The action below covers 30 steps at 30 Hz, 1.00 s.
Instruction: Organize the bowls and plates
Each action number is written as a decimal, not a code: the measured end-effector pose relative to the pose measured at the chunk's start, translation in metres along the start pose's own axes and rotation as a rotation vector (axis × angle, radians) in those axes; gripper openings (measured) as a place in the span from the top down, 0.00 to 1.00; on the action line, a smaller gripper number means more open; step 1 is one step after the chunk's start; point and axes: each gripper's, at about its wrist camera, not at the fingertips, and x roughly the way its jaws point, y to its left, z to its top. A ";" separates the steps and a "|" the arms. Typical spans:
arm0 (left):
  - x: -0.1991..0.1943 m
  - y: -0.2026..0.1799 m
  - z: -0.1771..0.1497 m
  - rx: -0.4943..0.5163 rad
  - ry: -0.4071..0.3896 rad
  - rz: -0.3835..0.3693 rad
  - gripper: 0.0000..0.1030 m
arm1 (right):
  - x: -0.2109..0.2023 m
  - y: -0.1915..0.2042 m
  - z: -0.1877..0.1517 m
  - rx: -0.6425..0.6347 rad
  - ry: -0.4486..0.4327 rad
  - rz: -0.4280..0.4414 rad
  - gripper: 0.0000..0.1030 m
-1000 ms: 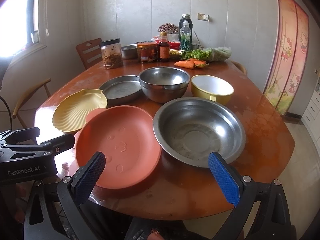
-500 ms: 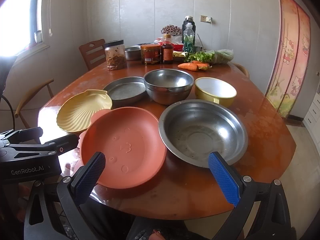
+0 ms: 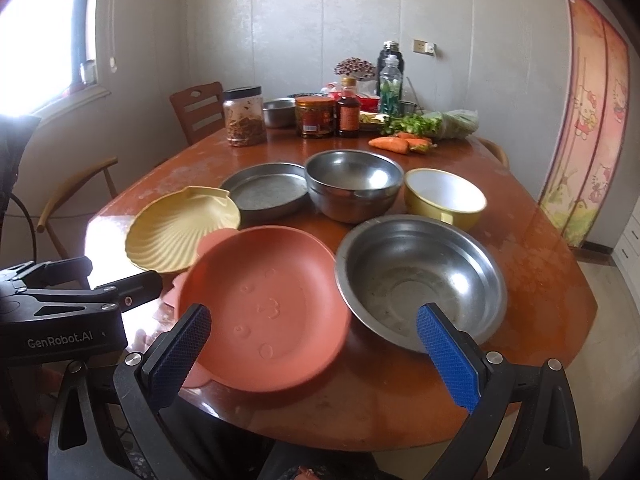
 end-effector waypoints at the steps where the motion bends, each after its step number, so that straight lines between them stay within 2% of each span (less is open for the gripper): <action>1: 0.000 0.003 0.001 -0.007 -0.002 0.001 0.01 | 0.000 0.000 0.003 0.002 -0.003 0.006 0.00; 7: 0.000 0.026 0.007 -0.057 -0.020 0.009 0.01 | 0.006 0.007 0.025 -0.026 -0.022 0.043 0.00; 12: 0.007 0.052 0.014 -0.115 -0.010 0.030 0.01 | 0.021 0.024 0.043 -0.077 0.011 0.107 0.00; 14: 0.011 0.062 0.017 -0.126 -0.003 0.047 0.01 | 0.033 0.030 0.052 -0.079 0.053 0.151 0.00; 16: 0.015 0.069 0.021 -0.130 0.002 0.062 0.01 | 0.039 0.036 0.059 -0.086 0.050 0.169 0.00; 19: 0.024 0.079 0.027 -0.144 0.019 0.053 0.01 | 0.052 0.042 0.068 -0.079 0.067 0.186 0.00; 27: 0.045 0.093 0.042 -0.138 0.040 0.037 0.02 | 0.102 0.051 0.089 -0.021 0.184 0.208 0.00; 30: 0.053 0.093 0.048 -0.131 0.049 0.023 0.05 | 0.111 0.060 0.094 -0.062 0.180 0.184 0.07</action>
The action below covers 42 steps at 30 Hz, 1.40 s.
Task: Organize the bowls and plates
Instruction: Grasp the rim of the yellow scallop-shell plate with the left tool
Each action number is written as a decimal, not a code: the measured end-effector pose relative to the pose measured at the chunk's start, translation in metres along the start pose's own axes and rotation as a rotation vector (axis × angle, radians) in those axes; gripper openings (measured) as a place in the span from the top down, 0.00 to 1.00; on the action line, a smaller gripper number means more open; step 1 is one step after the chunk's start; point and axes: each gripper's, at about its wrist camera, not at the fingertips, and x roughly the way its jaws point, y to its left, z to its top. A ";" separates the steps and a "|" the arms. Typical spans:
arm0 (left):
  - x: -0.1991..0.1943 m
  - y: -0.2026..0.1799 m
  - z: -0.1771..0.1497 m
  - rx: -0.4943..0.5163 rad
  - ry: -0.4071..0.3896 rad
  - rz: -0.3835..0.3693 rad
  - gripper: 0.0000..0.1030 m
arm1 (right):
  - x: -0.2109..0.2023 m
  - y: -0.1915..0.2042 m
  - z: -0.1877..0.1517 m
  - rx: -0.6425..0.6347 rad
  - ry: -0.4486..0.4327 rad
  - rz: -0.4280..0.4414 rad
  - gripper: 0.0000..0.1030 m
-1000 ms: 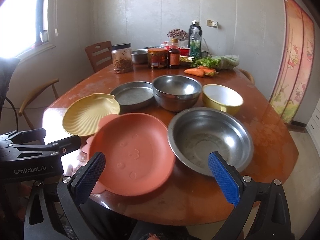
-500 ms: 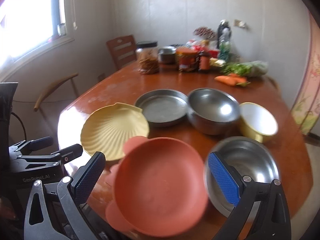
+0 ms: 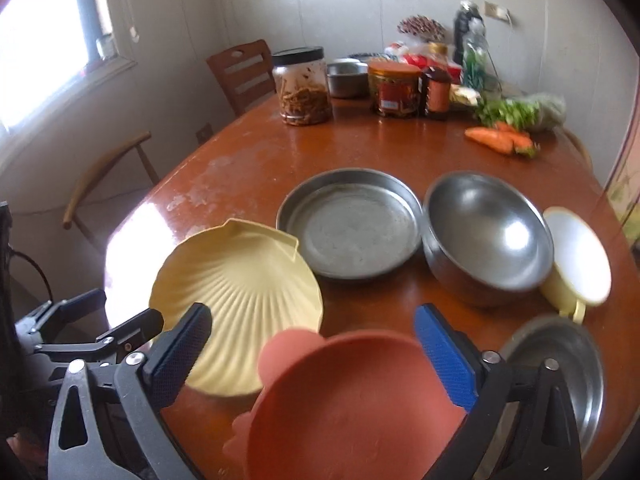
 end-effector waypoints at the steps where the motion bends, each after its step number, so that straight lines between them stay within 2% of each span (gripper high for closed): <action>1: 0.002 0.000 0.001 0.002 0.004 -0.006 0.07 | 0.003 0.002 0.001 -0.014 0.005 0.008 0.07; 2: 0.003 -0.001 0.003 0.002 0.008 -0.016 0.12 | 0.007 0.003 0.002 -0.014 0.016 0.031 0.08; 4: 0.007 -0.002 0.005 0.005 0.015 -0.031 0.15 | 0.013 0.004 0.004 -0.005 0.034 0.044 0.21; 5: 0.010 -0.003 0.007 0.007 0.020 -0.039 0.18 | 0.018 0.005 0.006 -0.016 0.050 0.040 0.33; 6: 0.012 -0.003 0.007 0.008 0.024 -0.044 0.24 | 0.022 0.005 0.005 -0.023 0.067 0.036 0.39; 8: 0.016 -0.005 0.008 0.006 0.040 -0.061 0.30 | 0.029 0.003 0.004 -0.015 0.098 0.027 0.43; 15: 0.025 -0.013 0.006 0.000 0.073 -0.146 0.45 | 0.037 0.007 0.003 -0.022 0.124 0.068 0.48; 25: 0.016 -0.003 0.012 -0.012 0.044 -0.120 0.46 | 0.035 0.018 0.011 -0.013 0.122 0.103 0.50; 32: 0.000 0.016 0.016 -0.024 0.006 -0.077 0.46 | 0.029 0.041 0.018 -0.050 0.094 0.133 0.50; 42: -0.001 0.043 0.014 -0.067 -0.002 -0.022 0.46 | 0.034 0.074 0.018 -0.125 0.072 0.171 0.50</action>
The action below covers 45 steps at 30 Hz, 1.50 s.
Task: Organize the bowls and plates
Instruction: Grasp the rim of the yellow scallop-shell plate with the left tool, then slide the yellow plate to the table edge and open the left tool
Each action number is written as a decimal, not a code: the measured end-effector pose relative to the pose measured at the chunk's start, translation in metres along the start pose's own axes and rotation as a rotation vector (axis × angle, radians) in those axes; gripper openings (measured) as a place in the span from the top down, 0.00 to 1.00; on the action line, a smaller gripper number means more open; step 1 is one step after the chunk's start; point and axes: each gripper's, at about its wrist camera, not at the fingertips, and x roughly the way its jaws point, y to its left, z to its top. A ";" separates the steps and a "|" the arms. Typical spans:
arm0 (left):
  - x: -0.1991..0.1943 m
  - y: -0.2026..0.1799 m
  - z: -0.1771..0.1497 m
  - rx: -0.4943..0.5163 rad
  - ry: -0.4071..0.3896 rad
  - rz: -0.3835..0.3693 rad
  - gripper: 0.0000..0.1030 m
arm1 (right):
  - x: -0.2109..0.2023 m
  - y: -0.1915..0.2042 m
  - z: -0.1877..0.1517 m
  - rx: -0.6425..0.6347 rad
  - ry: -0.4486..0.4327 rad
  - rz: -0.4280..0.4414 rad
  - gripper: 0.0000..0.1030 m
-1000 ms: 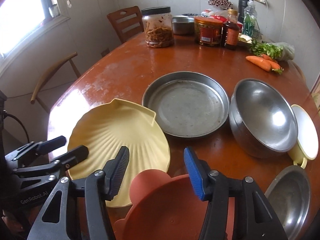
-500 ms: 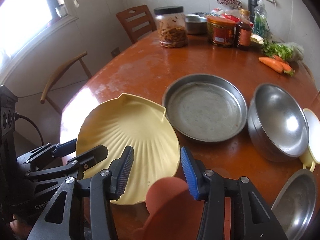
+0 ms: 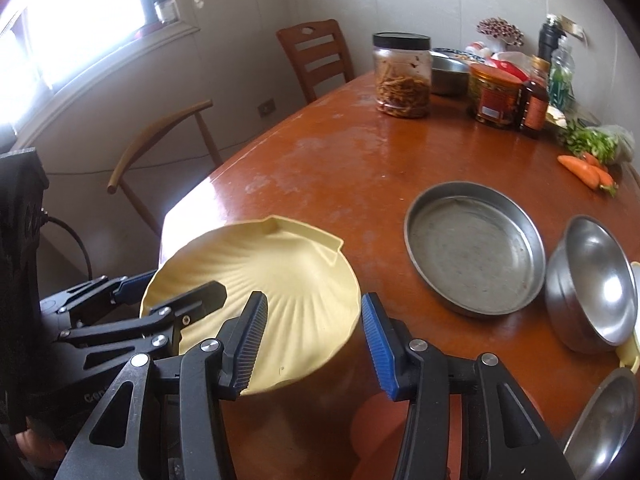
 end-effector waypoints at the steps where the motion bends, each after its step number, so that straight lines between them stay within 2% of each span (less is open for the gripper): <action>1: 0.001 0.001 0.000 -0.001 0.000 0.003 0.46 | 0.002 0.001 -0.001 -0.003 0.004 0.003 0.50; 10: 0.014 0.009 0.007 -0.002 0.000 0.021 0.46 | 0.017 0.003 -0.005 -0.001 0.038 0.018 0.50; 29: 0.035 0.013 0.018 0.008 0.018 0.048 0.46 | 0.026 0.006 -0.008 0.004 0.043 0.027 0.47; 39: 0.032 0.012 0.017 0.012 0.012 0.045 0.43 | 0.021 0.003 -0.010 0.030 0.040 0.049 0.45; 45: 0.020 0.007 0.013 0.026 -0.010 0.058 0.39 | 0.002 -0.001 -0.010 0.041 -0.004 0.039 0.41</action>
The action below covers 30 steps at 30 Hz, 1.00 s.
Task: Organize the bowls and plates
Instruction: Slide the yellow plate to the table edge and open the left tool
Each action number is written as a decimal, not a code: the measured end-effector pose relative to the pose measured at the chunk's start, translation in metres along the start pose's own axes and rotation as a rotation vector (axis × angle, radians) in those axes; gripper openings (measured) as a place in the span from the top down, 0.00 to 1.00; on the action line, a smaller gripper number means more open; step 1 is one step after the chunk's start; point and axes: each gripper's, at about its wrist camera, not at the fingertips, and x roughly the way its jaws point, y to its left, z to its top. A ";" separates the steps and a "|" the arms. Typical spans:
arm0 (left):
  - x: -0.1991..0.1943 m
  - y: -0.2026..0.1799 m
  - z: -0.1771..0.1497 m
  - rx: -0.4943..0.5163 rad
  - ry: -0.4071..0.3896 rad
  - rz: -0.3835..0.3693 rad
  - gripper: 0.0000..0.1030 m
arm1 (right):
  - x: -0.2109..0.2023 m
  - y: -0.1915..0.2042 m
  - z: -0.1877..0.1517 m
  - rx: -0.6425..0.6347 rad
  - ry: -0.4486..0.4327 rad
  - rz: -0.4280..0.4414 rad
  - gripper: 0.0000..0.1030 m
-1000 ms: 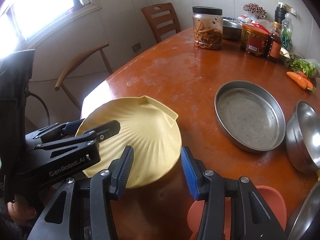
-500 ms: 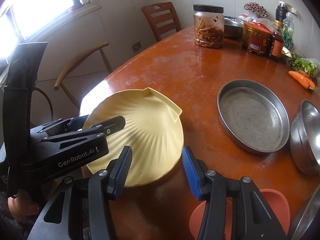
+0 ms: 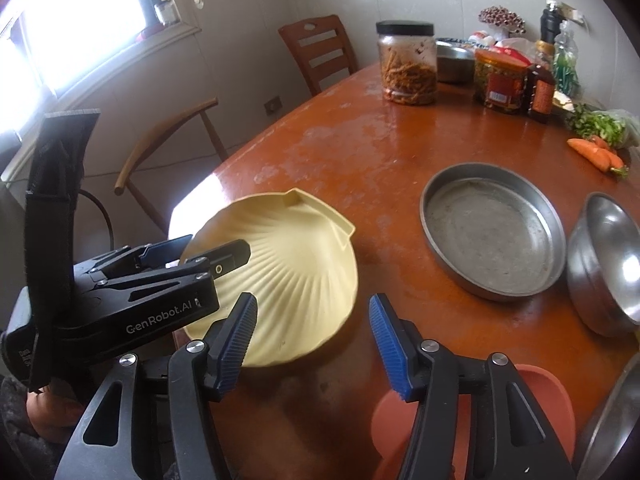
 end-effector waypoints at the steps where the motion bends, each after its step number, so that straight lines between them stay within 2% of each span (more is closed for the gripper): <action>1: -0.004 -0.001 -0.001 -0.001 -0.006 0.003 0.39 | -0.005 -0.001 -0.001 0.002 -0.008 -0.005 0.41; 7: -0.029 -0.009 -0.006 -0.004 -0.055 -0.013 0.37 | -0.048 -0.014 -0.018 0.039 -0.073 -0.016 0.36; 11: -0.044 -0.030 -0.014 0.043 -0.061 -0.068 0.37 | -0.072 -0.019 -0.037 0.054 -0.097 -0.023 0.35; 19: -0.057 -0.105 -0.045 0.220 -0.029 -0.186 0.37 | -0.112 -0.041 -0.087 0.107 -0.119 -0.086 0.34; 25: -0.049 -0.138 -0.062 0.269 0.019 -0.228 0.34 | -0.132 -0.056 -0.122 0.166 -0.116 -0.103 0.34; 30: -0.037 -0.150 -0.070 0.282 0.068 -0.225 0.34 | -0.133 -0.074 -0.147 0.243 -0.078 -0.106 0.34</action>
